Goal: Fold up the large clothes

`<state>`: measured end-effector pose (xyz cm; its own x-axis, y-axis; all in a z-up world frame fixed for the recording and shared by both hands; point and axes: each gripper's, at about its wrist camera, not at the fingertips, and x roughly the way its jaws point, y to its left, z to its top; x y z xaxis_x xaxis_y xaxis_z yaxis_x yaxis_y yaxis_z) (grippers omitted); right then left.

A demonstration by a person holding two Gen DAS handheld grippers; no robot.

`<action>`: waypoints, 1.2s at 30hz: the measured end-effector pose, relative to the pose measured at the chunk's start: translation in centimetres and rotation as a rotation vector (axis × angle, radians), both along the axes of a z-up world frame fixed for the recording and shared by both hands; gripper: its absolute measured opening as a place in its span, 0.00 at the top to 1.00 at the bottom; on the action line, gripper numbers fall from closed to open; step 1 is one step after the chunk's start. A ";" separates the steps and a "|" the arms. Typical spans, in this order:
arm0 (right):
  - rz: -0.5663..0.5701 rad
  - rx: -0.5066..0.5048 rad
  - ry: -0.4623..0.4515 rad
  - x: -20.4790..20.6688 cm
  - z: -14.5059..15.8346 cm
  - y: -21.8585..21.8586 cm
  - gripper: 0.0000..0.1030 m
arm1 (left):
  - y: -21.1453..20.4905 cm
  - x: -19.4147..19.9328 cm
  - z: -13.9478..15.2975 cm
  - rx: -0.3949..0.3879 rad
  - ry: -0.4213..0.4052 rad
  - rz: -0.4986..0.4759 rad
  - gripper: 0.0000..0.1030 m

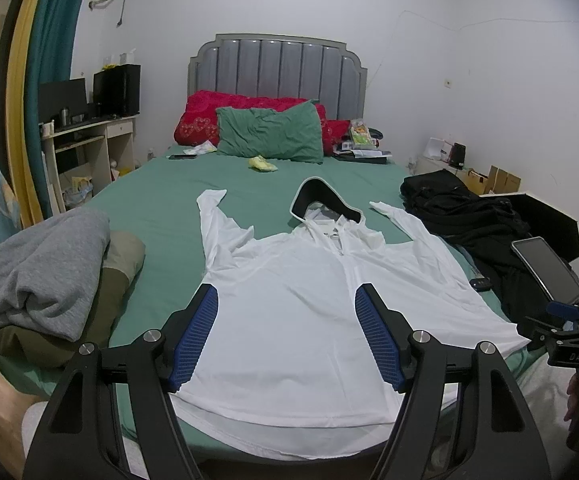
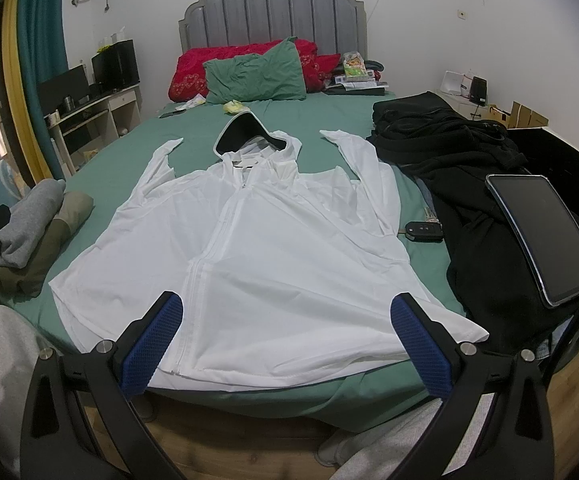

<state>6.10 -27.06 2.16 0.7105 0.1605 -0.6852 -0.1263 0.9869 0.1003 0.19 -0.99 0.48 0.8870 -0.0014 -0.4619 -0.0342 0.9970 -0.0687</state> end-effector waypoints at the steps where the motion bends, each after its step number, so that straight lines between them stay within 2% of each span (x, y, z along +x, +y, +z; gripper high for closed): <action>1: 0.000 0.000 -0.001 0.0 0.0 0.0 0.01 | 0.0 0.0 0.0 -0.004 0.001 -0.002 0.28; 11: -0.002 -0.006 0.029 1.0 -1.0 -0.4 0.01 | 0.3 0.9 -0.5 -0.037 0.030 -0.015 0.28; 22: -0.005 -0.042 0.077 4.5 -3.4 -0.7 0.01 | 1.5 5.8 -3.4 -0.064 0.102 -0.029 0.28; 26: -0.008 -0.054 0.093 7.8 -4.4 -1.6 0.01 | 1.8 8.8 -4.3 -0.046 0.111 -0.041 0.28; 29: -0.002 -0.022 0.105 10.7 -5.1 -3.0 0.01 | 2.0 12.3 -5.1 -0.037 0.127 -0.063 0.28; 33: 0.011 -0.024 0.111 16.0 -5.8 -5.1 0.02 | 2.6 16.6 -6.5 -0.039 0.152 -0.087 0.28; 36: 0.050 -0.012 0.122 21.3 -6.6 -6.8 0.21 | 3.9 20.8 -8.1 -0.056 0.184 -0.100 0.28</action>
<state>27.43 -33.84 -4.47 0.6126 0.1847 -0.7685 -0.1631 0.9809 0.1058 20.99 2.92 -7.58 0.7819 -0.1159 -0.6125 0.0478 0.9908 -0.1263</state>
